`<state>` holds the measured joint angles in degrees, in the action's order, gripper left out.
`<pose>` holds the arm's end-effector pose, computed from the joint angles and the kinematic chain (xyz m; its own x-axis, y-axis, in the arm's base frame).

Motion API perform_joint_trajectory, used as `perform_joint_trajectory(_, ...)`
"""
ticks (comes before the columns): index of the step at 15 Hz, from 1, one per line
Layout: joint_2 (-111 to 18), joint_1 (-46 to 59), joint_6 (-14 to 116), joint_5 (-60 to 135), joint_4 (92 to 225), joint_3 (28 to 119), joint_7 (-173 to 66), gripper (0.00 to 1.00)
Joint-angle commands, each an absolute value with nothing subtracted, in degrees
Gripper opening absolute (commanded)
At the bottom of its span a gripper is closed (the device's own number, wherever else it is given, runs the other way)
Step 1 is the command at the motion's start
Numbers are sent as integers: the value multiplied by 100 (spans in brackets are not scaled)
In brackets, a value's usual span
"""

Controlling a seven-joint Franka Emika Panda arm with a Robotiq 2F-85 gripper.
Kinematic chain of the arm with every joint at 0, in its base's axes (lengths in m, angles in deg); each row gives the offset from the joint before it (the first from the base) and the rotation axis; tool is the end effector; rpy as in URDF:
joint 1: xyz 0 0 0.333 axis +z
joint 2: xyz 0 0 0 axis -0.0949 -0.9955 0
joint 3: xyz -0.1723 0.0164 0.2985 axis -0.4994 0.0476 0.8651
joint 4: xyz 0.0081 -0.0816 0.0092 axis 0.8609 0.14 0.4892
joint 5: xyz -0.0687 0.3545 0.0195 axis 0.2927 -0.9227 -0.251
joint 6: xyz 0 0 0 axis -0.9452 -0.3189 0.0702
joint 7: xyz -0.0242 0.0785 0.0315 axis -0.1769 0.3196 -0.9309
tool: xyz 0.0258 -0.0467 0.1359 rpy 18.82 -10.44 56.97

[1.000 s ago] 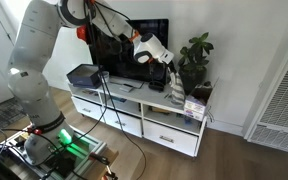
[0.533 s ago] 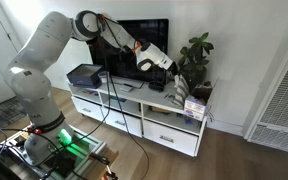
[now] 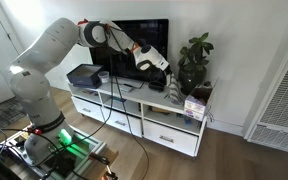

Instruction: Move the striped towel to the right

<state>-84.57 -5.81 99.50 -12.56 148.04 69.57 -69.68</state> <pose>0.7243 -0.2896 0.2215 -0.0078 -0.9177 0.3971 -0.7527 -0.2561 -0.6065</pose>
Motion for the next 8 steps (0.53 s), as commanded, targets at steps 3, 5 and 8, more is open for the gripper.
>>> perform_joint_trajectory(3, -8552, -706, 8606, -883, 14640, 7028, -7170, 32)
perform_joint_trajectory(5, -8504, -710, 8226, -727, 14703, 6924, -7215, 47)
perform_joint_trajectory(8, -8247, -614, 7563, -240, 14958, 6570, -7377, 69)
